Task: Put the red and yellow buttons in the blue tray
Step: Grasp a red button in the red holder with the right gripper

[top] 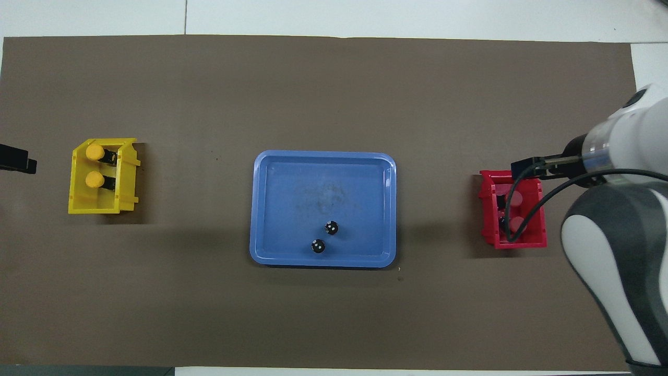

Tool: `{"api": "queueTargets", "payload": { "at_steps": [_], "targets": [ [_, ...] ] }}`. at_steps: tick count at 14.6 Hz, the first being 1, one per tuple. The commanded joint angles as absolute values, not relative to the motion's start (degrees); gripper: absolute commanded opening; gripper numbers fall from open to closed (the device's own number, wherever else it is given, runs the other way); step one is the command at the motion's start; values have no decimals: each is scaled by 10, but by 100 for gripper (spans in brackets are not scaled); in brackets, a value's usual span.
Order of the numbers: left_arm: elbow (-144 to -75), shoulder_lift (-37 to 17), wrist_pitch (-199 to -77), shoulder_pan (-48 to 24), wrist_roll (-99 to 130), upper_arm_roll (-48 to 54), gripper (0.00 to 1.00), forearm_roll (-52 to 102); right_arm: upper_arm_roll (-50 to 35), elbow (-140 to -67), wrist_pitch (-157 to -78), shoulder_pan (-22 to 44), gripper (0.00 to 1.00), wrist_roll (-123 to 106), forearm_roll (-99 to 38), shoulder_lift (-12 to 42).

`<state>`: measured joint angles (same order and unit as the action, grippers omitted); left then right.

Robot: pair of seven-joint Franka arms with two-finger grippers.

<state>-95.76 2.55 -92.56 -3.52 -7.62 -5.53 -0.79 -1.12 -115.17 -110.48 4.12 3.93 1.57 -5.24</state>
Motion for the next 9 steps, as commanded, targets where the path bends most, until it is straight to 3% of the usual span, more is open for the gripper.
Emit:
{"api": "queueTargets", "payload": {
  "at_steps": [1, 4, 9],
  "targets": [
    [-978, 44, -933, -36, -77, -51, 100, -20, -10, -1195, -1135, 23, 90, 37, 7, -52],
    [-983, 47, -939, -30, -73, -51, 100, -20, -10, -1244, -1195, -7, 78, 33, 5, -46],
    [-980, 44, -940, -29, -75, -57, 100, -23, -11, -1274, -1251, -7, 67, 36, 4, -28]
  ]
}}
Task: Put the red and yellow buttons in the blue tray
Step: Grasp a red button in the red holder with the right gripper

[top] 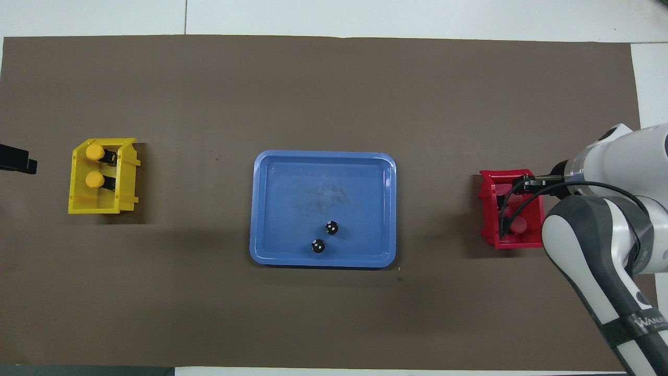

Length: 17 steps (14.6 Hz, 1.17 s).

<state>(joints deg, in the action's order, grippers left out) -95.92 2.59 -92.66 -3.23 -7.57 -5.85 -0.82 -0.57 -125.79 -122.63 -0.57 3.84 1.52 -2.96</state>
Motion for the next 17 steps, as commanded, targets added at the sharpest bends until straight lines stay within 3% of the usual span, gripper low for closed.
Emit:
{"api": "queueTargets", "payload": {
  "at_steps": [1, 15, 17],
  "targets": [
    [-981, 44, -938, -29, -75, -57, 100, -24, -11, -1282, -1255, -6, 63, 36, 4, -30],
    [-1009, 58, -932, -29, -74, -55, 100, -25, -11, -1339, -1346, 0, 61, 34, 4, -18],
    [-1009, 58, -933, -29, -74, -55, 100, -25, -11, -1342, -1349, 4, 57, 34, 3, -18]
  ]
}}
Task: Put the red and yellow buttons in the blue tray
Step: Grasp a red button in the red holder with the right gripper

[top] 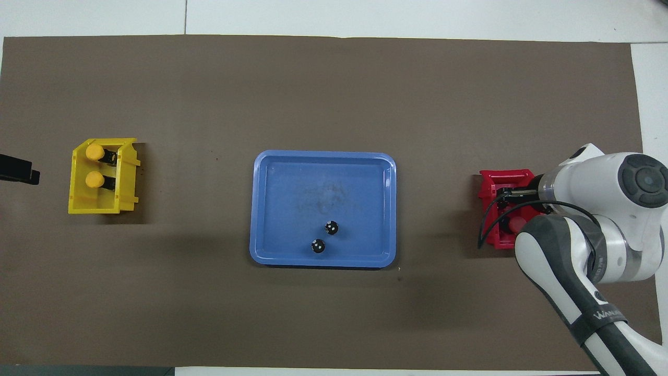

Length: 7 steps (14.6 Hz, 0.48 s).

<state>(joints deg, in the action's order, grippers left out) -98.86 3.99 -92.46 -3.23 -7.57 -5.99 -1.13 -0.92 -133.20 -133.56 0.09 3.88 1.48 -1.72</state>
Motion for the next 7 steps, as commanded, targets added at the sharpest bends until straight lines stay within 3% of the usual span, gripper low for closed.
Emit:
{"api": "queueTargets", "payload": {
  "at_steps": [1, 5, 7],
  "targets": [
    [-1009, 58, -934, -29, -74, -57, 100, -25, -11, -1346, -1351, 4, 53, 34, 4, -19],
    [-1009, 58, -934, -29, -75, -57, 100, -26, -11, -1339, -1343, 4, 26, 31, 4, -18],
    [-1006, 57, -934, -29, -75, -57, 93, -26, -10, -1300, -1291, 2, 22, 9, 4, -15]
  ]
}}
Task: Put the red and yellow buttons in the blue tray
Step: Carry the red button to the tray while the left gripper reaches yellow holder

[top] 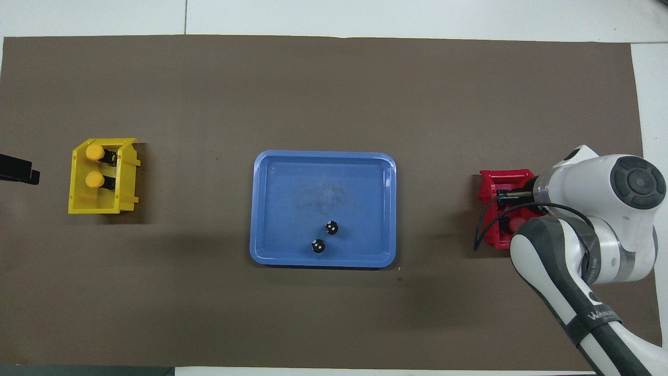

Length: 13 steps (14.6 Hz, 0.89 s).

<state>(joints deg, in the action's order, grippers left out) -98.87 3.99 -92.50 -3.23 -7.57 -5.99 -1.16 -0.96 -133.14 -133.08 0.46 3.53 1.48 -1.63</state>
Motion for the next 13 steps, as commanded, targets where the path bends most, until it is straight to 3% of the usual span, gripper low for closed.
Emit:
{"api": "queueTargets", "payload": {
  "at_steps": [1, 3, 5, 7, 10, 13],
  "targets": [
    [-1002, 57, -931, -29, -80, -57, 90, -27, -10, -1260, -1240, -4, 22, -9, 4, -6],
    [-979, 49, -933, -27, -109, -59, 85, -47, -10, -1173, -1136, -4, 22, -14, 4, -2],
    [-1004, 49, -999, 9, -119, -58, 79, -48, -11, -1093, -1062, 13, 22, 7, 4, 15],
    [-1031, 34, -1058, 19, -122, -58, 78, -47, -11, -997, -1014, 80, 22, 97, 0, 54],
    [-1032, -48, -1122, 16, -110, -58, 73, -1, -11, -906, -1022, 208, 18, 309, -7, 113],
    [-1032, -111, -1198, -3, -85, -57, 66, 19, -11, -868, -1112, 291, 18, 432, -5, 184]
  ]
}}
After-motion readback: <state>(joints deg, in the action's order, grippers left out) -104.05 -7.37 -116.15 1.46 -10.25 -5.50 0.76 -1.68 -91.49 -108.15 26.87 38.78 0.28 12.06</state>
